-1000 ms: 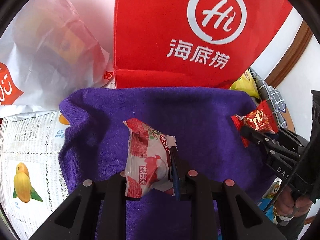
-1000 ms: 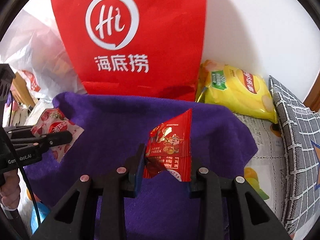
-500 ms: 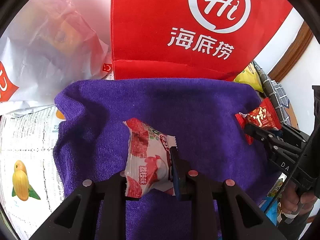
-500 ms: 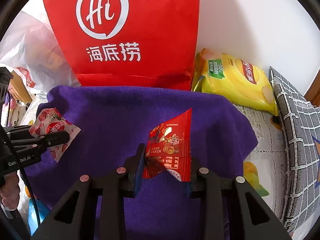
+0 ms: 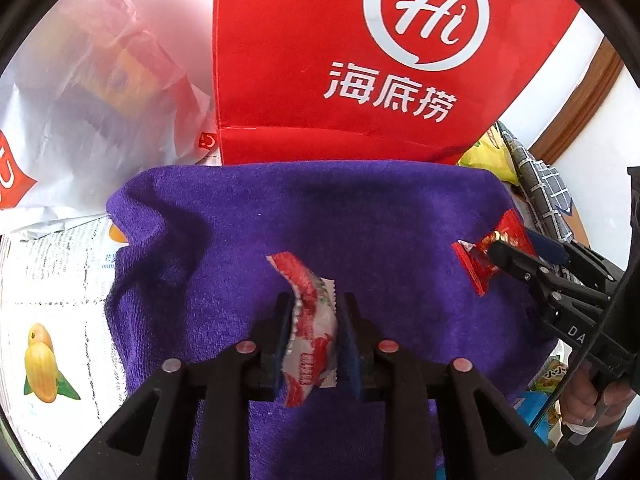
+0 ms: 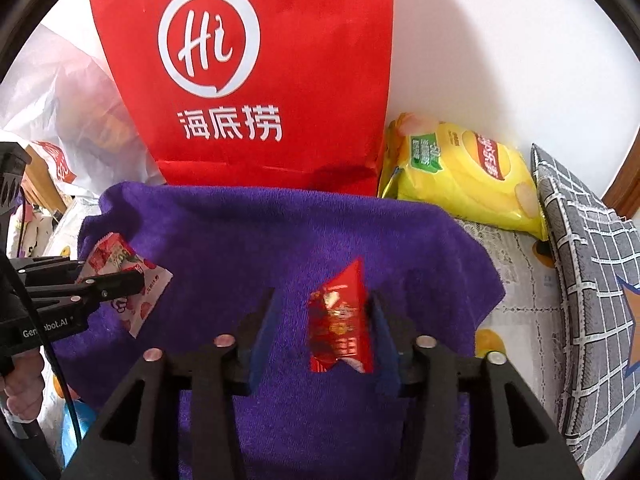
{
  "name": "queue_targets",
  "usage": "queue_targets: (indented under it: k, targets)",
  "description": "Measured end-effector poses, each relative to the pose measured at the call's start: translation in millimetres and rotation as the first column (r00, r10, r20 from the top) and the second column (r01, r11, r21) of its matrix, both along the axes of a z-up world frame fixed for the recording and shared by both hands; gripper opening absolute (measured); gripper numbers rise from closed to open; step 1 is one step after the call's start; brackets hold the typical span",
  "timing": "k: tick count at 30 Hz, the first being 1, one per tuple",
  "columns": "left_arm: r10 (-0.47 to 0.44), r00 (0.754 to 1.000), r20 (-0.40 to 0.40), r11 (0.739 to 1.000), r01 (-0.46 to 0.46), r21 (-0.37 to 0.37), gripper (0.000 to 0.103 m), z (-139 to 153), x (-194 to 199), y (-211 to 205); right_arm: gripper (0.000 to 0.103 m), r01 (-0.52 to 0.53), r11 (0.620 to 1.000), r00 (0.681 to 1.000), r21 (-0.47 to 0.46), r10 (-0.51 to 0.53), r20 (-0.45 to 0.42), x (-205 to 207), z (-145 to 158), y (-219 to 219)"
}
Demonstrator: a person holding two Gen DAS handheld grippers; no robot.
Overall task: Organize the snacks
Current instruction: 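Open both grippers to drop the packets onto the purple towel, then withdraw both tools back toward the remaining snack pile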
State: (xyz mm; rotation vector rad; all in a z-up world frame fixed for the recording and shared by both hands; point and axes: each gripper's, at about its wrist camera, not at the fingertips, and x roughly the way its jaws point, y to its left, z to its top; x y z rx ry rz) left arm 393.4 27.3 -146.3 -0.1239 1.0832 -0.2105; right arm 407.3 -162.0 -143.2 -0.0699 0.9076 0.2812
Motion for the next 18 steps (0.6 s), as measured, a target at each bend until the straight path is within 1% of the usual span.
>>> queue_targets:
  k: [1, 3, 6, 8, 12, 16, 18]
  targets:
    - [-0.005, 1.0, 0.002, 1.0, 0.005, -0.003, 0.031, 1.5, -0.9, 0.3, 0.051, 0.002, 1.0, 1.0, 0.001, -0.002, 0.007, -1.3, 2.7, -0.6]
    - [-0.007, 1.0, 0.01, 1.0, 0.007, -0.005, 0.039, 4.9, -2.2, -1.0, 0.052, 0.005, 1.0, 1.0, 0.006, -0.005, 0.014, -3.4, 7.4, -1.8]
    - [-0.013, 1.0, 0.029, 1.0, 0.013, -0.009, 0.046, 11.5, -4.7, -2.3, 0.053, 0.016, 1.0, 1.0, 0.014, -0.016, 0.023, -7.2, 14.4, -3.1]
    - [-0.018, 0.999, 0.041, 1.0, 0.018, -0.01, 0.048, 16.8, -7.3, -3.3, 0.054, 0.021, 1.0, 0.999, 0.009, -0.021, 0.026, -11.2, 19.8, -2.9]
    - [-0.024, 0.998, 0.064, 0.999, 0.025, -0.022, 0.053, 29.1, -13.4, -3.0, 0.06, 0.029, 1.0, 0.999, 0.007, -0.029, 0.04, -22.3, 33.1, -2.6]
    - [-0.029, 0.995, 0.1, 0.999, 0.031, -0.017, 0.056, 46.5, -23.5, -4.0, 0.066, 0.038, 0.999, 0.998, 0.005, -0.039, 0.058, -37.3, 51.2, -4.3]
    - [-0.03, 0.993, 0.111, 0.999, 0.033, -0.022, 0.057, 54.0, -29.2, -3.3, 0.071, 0.05, 0.999, 0.996, -0.006, -0.05, 0.073, -46.4, 60.3, -5.1]
